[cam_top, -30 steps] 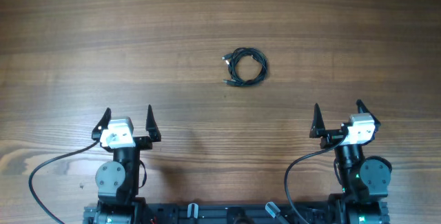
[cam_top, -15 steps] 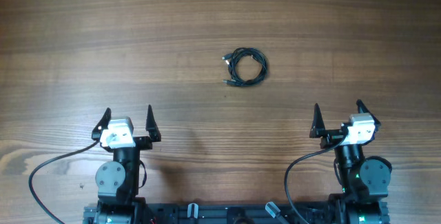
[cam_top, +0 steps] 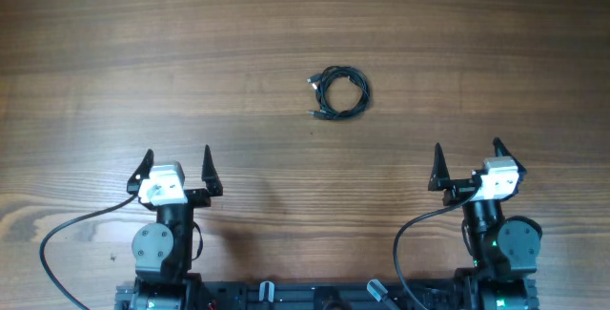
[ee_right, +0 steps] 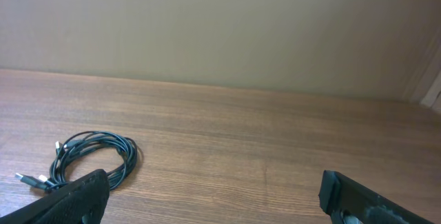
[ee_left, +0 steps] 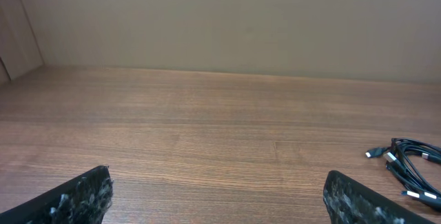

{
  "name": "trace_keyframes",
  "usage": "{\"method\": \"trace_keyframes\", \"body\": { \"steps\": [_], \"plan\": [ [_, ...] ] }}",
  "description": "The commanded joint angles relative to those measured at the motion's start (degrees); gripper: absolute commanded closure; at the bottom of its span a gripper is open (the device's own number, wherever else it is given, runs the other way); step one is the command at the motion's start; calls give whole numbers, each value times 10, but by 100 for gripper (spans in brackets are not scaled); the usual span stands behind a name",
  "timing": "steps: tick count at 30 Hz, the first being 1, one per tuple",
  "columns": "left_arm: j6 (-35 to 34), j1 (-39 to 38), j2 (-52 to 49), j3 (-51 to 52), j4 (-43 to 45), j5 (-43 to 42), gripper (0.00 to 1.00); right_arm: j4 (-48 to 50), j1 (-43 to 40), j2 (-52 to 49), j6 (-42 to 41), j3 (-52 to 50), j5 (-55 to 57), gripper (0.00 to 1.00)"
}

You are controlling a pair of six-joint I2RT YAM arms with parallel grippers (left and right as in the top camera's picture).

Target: Untangle cables

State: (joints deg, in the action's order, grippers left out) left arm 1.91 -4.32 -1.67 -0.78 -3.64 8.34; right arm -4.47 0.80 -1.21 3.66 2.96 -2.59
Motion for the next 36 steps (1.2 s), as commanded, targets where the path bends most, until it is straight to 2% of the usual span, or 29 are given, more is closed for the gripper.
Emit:
{"method": "trace_keyframes", "body": {
  "steps": [1, 11, 15, 24, 29, 36],
  "plan": [
    [7, 5, -2, 4, 1, -17, 0, 3, -3, 8, -8, -7, -3, 0],
    [6, 5, -6, 4, -1, -30, 0, 3, -3, 8, -8, -7, -3, 0],
    [7, 5, -18, 4, -5, -75, 0, 3, -3, 8, -8, -7, -3, 0],
    [6, 5, -21, 4, 4, -71, 0, 3, -3, 8, -8, -7, -3, 0],
    [-34, 4, -21, -2, 8, -73, 0, 3, -3, 8, -8, -7, -3, 0],
    [-39, 4, -21, -57, -93, -79, 0, 3, -3, 8, -8, -7, -3, 0]
  ]
}}
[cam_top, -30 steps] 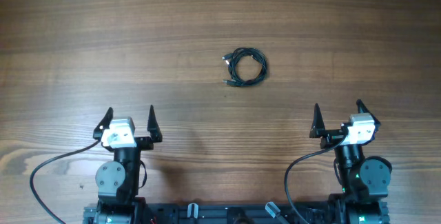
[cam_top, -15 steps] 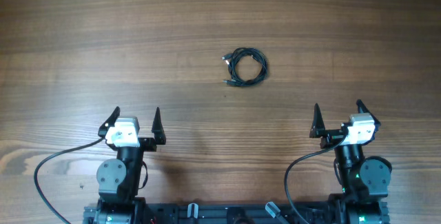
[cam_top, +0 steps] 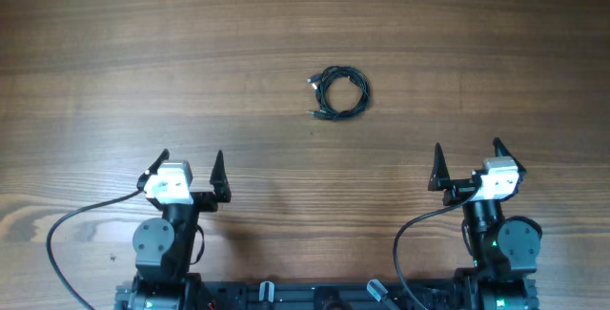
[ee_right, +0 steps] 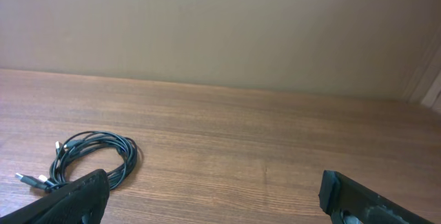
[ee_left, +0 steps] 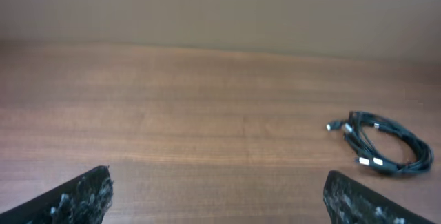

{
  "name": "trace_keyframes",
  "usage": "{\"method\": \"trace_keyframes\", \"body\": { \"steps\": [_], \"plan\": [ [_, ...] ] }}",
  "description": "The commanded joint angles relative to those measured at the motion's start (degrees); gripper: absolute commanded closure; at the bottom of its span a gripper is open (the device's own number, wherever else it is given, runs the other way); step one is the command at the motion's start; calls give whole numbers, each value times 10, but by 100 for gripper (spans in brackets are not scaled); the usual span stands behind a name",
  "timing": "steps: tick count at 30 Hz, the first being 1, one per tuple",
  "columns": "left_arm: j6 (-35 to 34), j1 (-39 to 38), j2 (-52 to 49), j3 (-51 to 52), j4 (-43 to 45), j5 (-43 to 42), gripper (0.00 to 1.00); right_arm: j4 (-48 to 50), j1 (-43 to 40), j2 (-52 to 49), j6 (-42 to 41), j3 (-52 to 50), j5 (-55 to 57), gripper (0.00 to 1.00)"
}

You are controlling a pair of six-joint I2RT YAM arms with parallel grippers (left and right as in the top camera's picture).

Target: Untangle cables

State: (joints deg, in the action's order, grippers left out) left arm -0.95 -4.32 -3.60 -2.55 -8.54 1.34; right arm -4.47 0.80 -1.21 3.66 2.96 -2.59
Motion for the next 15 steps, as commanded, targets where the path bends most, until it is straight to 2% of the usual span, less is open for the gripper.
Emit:
{"method": "trace_keyframes", "body": {
  "steps": [1, 4, 6, 8, 12, 15],
  "plan": [
    [-10, 4, -2, -50, -62, -9, 0, 3, -3, 8, -8, -7, -3, 0],
    [-15, 4, -2, -94, -115, -10, 0, 3, -3, 8, -8, -7, -3, 0],
    [-15, 4, -2, -127, -140, -40, 0, 3, -3, 8, -8, -7, -3, 0],
    [-28, 4, -2, -158, -157, -76, 0, 3, -3, 8, -8, -7, -3, 0],
    [-73, 4, -2, -202, -178, -81, 0, 3, -3, 8, -8, -7, -3, 0],
    [-76, 4, -2, -243, -196, -125, 0, 3, -3, 8, -8, -7, -3, 0]
  ]
}}
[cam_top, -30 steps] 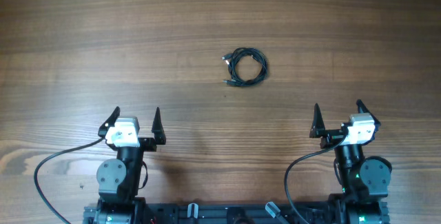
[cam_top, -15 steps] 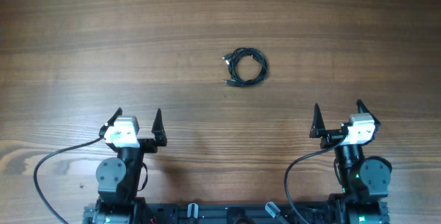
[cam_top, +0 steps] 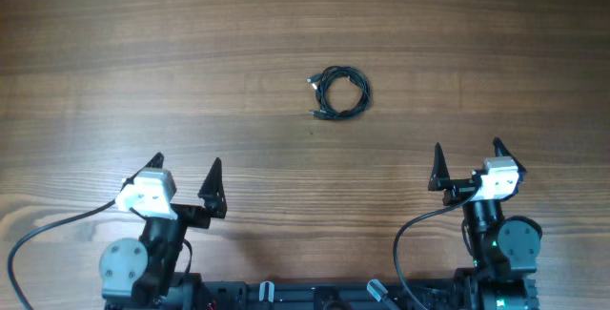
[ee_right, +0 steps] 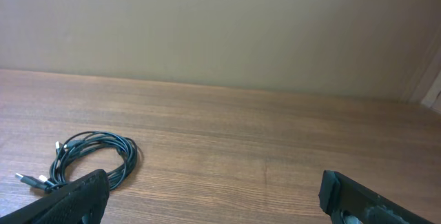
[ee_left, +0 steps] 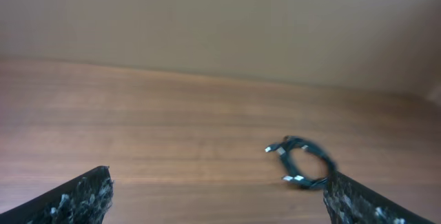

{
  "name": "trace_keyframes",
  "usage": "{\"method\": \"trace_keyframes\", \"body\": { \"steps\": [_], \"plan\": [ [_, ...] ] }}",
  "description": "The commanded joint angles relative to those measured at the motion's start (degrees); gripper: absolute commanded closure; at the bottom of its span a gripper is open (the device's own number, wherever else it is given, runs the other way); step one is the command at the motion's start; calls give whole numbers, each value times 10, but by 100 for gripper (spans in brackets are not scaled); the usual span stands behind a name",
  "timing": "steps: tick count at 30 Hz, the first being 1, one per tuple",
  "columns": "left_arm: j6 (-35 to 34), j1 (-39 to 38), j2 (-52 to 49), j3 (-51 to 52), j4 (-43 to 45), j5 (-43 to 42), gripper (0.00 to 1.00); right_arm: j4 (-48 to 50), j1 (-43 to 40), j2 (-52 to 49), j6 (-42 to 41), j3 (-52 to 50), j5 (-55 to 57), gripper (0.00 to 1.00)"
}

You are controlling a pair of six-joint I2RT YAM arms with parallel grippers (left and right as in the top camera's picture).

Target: Untangle cables

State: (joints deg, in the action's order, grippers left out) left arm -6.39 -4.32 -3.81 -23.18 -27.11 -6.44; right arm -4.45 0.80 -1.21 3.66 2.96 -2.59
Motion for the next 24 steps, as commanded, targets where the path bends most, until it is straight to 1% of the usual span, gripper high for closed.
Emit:
{"method": "trace_keyframes", "body": {
  "steps": [1, 3, 8, 11, 14, 15, 16, 17, 18, 21, 23, 24],
  "plan": [
    [-26, 4, 0, -46, -16, -47, 0, 3, -3, 8, -8, -7, -3, 0],
    [-29, 4, 0, -72, -41, -45, 0, 3, -3, 8, -8, -7, -3, 0],
    [-29, 4, -20, -146, -135, -39, 0, 3, -3, 8, -8, -7, -3, 0],
    [-24, 4, -72, -227, -199, -27, 0, 3, -3, 8, -8, -7, -3, 0],
    [-13, 4, -122, -294, -223, -24, 1, 3, -3, 8, -8, -7, -3, 0],
    [-10, 4, -141, -315, -230, -25, 7, 3, -3, 8, -8, -7, -3, 0],
    [-1, 4, -160, -336, -239, -24, 17, 3, -3, 8, -8, -7, -3, 0],
    [1, 4, -188, -364, -253, -14, 22, 3, -3, 8, -8, -7, -3, 1],
    [2, 4, -210, -385, -264, -2, 20, 3, -3, 8, -8, -7, -3, 0],
    [4, 4, -279, -439, -288, 25, 32, 3, -3, 8, -8, -7, -3, 0],
    [9, 4, -328, -473, -302, 24, 33, 3, -3, 8, -8, -7, -3, 0],
    [15, 4, -349, -485, -308, 24, 30, 3, -3, 8, -8, -7, -3, 0]
  ]
}}
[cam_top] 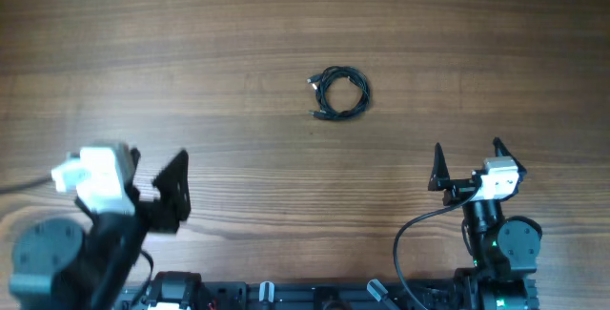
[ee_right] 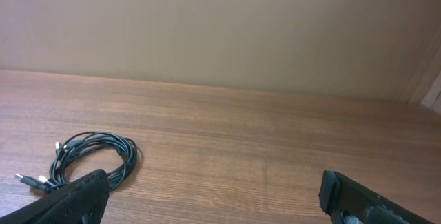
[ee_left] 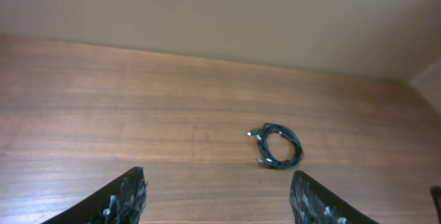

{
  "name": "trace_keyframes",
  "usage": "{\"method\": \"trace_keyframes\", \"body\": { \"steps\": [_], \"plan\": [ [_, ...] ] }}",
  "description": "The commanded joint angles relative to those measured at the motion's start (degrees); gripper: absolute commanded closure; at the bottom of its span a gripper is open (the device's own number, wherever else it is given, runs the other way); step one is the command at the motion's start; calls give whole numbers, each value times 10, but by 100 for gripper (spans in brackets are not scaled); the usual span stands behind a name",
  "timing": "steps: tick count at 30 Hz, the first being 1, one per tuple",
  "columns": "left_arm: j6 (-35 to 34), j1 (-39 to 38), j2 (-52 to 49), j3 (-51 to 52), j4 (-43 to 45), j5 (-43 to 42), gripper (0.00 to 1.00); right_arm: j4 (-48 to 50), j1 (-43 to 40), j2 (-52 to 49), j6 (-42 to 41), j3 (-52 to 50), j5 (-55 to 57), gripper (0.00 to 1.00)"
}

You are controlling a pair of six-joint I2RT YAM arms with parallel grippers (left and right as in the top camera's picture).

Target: Untangle cables

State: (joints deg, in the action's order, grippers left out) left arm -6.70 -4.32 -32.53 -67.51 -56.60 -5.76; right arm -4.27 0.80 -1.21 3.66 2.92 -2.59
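A small coil of black cables [cam_top: 341, 92] with light plug ends lies on the wooden table, past the middle. The same coil [ee_left: 277, 146] shows far ahead in the left wrist view and the coil [ee_right: 86, 156] low left in the right wrist view. My left gripper [cam_top: 143, 181] is open, raised high at the near left, well away from the coil. My right gripper [cam_top: 467, 164] stands open at the near right, with nothing between its fingers.
The wooden table [cam_top: 191, 52] stretches wide around the coil. A plain beige wall [ee_right: 220, 24] stands behind the far edge. The arm bases and their black leads sit along the near edge.
My left arm has risen and shifted left, so it looms larger in the overhead view and the coil looks smaller from its wrist. The right arm and the coil have not moved.
Both grippers stood open at the near edge with the coil untouched beyond them. The left gripper then turned toward the coil, backed off to the left, and now stands much higher. The right gripper has stayed still throughout.
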Motion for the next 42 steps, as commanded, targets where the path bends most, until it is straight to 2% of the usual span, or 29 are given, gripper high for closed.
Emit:
{"method": "trace_keyframes", "body": {
  "steps": [1, 2, 11, 17, 27, 33, 42],
  "plan": [
    [20, 4, -77, -50, -16, 17, 12, 1, -3, 8, -8, -7, -3, 0],
    [20, 4, -92, -55, -16, 17, 0, 1, -3, 8, -8, -7, -3, 0],
    [107, 4, -150, -64, 0, 16, 0, 1, -3, 8, -8, -7, -3, 0],
    [108, 4, -189, -106, 46, 18, 0, 1, -3, 8, -8, -7, -3, 0],
    [111, 4, -336, -220, 88, 39, 0, 1, -3, 8, -8, -7, -3, 0],
    [170, 4, -384, -225, 98, 46, 0, 1, -3, 8, -8, -7, -3, 0],
    [170, 3, -390, -225, 90, 32, 0, 1, -3, 8, -10, -7, -6, 0]
  ]
}}
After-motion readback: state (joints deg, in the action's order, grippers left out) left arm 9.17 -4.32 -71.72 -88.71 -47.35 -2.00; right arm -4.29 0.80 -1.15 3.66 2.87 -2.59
